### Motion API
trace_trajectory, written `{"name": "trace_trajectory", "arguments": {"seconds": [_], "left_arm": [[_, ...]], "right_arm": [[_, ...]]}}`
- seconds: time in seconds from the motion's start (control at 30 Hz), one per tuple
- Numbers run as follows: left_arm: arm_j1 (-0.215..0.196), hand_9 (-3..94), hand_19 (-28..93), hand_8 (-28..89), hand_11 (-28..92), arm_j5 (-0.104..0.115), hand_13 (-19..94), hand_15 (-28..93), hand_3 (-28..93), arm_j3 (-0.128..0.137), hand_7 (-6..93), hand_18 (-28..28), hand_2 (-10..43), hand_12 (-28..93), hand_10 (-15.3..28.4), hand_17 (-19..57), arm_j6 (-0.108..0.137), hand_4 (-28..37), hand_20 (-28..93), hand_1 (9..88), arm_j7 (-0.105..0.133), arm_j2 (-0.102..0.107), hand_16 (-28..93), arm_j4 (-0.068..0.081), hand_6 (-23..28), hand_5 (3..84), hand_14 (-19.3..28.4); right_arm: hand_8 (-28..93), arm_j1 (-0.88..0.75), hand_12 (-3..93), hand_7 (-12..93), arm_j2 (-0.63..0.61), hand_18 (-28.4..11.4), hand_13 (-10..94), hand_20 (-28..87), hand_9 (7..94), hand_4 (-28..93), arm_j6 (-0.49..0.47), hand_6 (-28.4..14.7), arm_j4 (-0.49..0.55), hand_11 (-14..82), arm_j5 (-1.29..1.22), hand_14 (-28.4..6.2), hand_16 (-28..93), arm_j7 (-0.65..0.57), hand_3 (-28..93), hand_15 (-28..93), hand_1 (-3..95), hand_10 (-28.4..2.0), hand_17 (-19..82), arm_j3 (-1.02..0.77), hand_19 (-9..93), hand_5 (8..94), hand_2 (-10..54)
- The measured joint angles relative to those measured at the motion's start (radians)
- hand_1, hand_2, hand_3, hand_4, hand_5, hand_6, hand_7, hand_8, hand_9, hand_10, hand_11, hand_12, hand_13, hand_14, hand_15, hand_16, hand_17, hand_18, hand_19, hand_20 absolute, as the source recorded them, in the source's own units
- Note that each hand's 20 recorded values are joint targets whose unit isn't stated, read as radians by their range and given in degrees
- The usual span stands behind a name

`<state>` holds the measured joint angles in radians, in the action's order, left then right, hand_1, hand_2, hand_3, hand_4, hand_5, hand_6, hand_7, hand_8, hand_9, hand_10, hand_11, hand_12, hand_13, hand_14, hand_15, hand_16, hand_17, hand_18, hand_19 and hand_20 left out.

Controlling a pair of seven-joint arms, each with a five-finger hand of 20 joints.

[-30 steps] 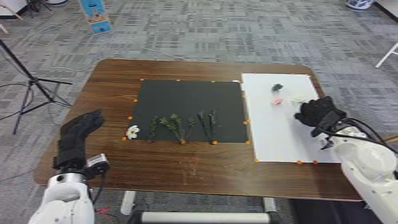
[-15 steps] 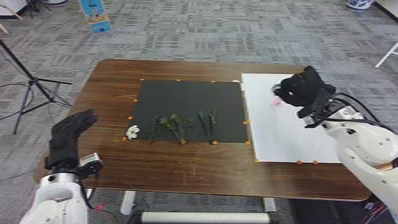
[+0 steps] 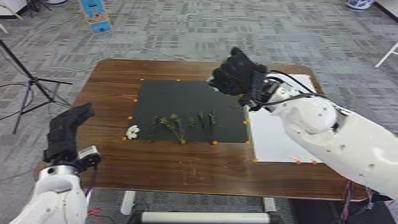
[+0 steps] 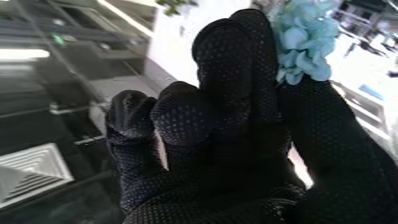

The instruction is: Arrange flowers

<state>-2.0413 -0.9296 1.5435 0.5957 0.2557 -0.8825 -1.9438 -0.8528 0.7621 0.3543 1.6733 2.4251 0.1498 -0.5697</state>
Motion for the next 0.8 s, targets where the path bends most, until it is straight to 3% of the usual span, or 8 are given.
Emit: {"name": "trace_trajectory", "arguments": {"seconds": [0.33,0.5,0.57,0.8], "left_arm": [[0.023,53.6,4,-9,19,0.011,39,12,69,-0.012,15.4,5.2,28.8,8,14.4,11.3,0.000,-28.3,17,24.6,0.003,0.005,-4,0.012,4.4,51.7,12.2],[0.063,53.6,5,-9,20,0.010,39,12,69,-0.068,15.6,6.0,28.6,8,14.3,10.7,0.007,-28.3,17,24.3,-0.003,0.004,-4,0.037,4.2,51.5,12.2],[0.079,53.6,5,-9,20,0.010,39,12,69,-0.086,15.6,6.0,28.5,8,14.3,10.5,0.007,-28.3,17,24.2,-0.005,0.000,-4,0.039,4.2,51.4,12.2],[0.097,53.0,5,-9,19,0.010,38,12,70,-0.103,15.5,5.8,27.8,8,14.3,10.2,0.006,-28.3,16,23.8,-0.004,-0.010,-4,0.038,4.2,51.2,12.0]], "right_arm": [[3,0.066,34.0,35,0.222,-24.1,70,67,80.8,-22,-0.006,1.7,-0.128,40.5,0.118,-12.4,45,0.034,57,74,46.6,-10.8,34,0.005,84,72.5,11.5],[3,0.020,34.0,34,0.370,-24.0,70,67,80.8,-22,-0.019,1.8,-0.259,40.5,0.201,-12.4,45,0.119,56,74,47.2,-10.9,34,-0.123,84,72.7,11.2],[3,0.011,33.9,34,0.413,-23.9,70,67,80.8,-23,-0.028,1.9,-0.303,40.5,0.236,-12.3,45,0.126,56,74,47.4,-10.9,34,-0.137,84,72.8,11.0],[4,-0.069,33.8,30,0.543,-24.0,70,67,80.9,-23,-0.053,2.9,-0.360,40.5,0.417,-12.5,45,0.163,56,74,48.1,-11.1,34,-0.216,84,74.5,9.1]]}}
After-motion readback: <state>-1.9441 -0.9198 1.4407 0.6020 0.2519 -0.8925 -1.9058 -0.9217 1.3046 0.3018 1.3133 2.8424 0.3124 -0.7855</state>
